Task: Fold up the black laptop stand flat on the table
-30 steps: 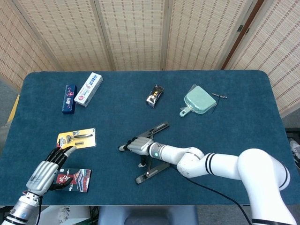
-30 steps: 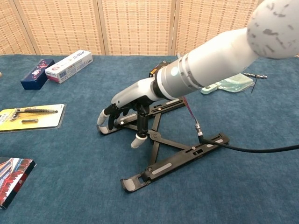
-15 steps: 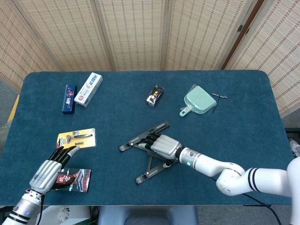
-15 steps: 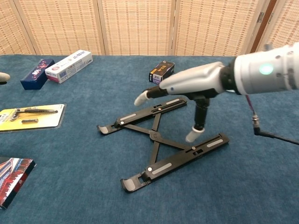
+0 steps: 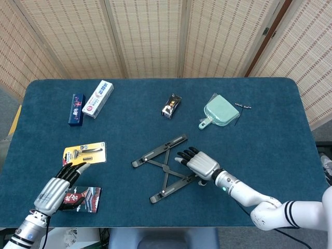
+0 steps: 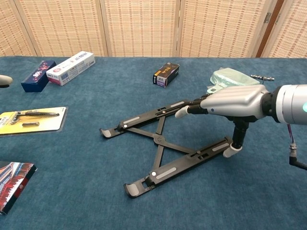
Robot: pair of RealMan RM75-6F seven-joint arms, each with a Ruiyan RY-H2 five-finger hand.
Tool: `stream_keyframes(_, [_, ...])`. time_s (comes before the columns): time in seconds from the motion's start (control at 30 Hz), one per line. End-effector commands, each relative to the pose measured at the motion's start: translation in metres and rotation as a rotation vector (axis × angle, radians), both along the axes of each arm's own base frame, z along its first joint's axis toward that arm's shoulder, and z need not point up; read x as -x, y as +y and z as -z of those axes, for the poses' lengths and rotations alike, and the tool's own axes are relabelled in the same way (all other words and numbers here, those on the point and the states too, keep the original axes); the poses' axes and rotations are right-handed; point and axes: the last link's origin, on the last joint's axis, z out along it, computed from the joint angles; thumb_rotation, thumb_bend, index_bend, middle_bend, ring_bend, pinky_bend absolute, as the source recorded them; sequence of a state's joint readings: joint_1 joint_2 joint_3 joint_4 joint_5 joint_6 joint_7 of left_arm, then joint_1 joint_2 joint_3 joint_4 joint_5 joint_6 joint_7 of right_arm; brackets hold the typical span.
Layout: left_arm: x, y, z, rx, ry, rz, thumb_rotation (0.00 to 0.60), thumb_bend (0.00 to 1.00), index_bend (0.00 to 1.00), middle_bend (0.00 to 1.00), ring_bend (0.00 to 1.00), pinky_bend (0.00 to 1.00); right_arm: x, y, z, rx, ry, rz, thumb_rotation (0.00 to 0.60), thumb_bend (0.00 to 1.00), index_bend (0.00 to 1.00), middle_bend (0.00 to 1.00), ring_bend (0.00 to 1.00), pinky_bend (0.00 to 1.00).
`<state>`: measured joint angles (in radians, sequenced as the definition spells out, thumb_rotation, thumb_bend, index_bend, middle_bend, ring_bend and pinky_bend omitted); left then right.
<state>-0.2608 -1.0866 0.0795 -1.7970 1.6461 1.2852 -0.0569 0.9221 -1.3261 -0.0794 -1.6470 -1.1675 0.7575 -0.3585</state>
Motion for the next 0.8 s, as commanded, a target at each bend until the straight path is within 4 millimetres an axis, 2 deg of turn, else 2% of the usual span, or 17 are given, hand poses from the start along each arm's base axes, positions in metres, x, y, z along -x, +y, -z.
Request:
stream_keyframes(0.03, [0.001, 0.000, 0.000, 0.000, 0.000, -0.003, 0.600, 0.27, 0.01, 0.08, 0.11, 0.02, 0.007, -0.001, 0.004, 0.022, 0.011, 0.004, 0.600, 0.02, 0.00, 0.00, 0.00, 0.00])
stream_keyframes(0.33, [0.001, -0.001, 0.001, 0.003, -0.002, -0.001, 0.600, 0.27, 0.01, 0.08, 0.11, 0.02, 0.021, -0.005, 0.016, 0.066, 0.038, -0.002, 0.600, 0.02, 0.00, 0.00, 0.00, 0.00])
stream_keyframes(0.8, [0.001, -0.001, 0.000, 0.000, -0.002, -0.004, 0.600, 0.27, 0.01, 0.08, 0.11, 0.02, 0.026, -0.013, 0.023, 0.120, 0.036, -0.035, 0.600, 0.02, 0.00, 0.00, 0.00, 0.00])
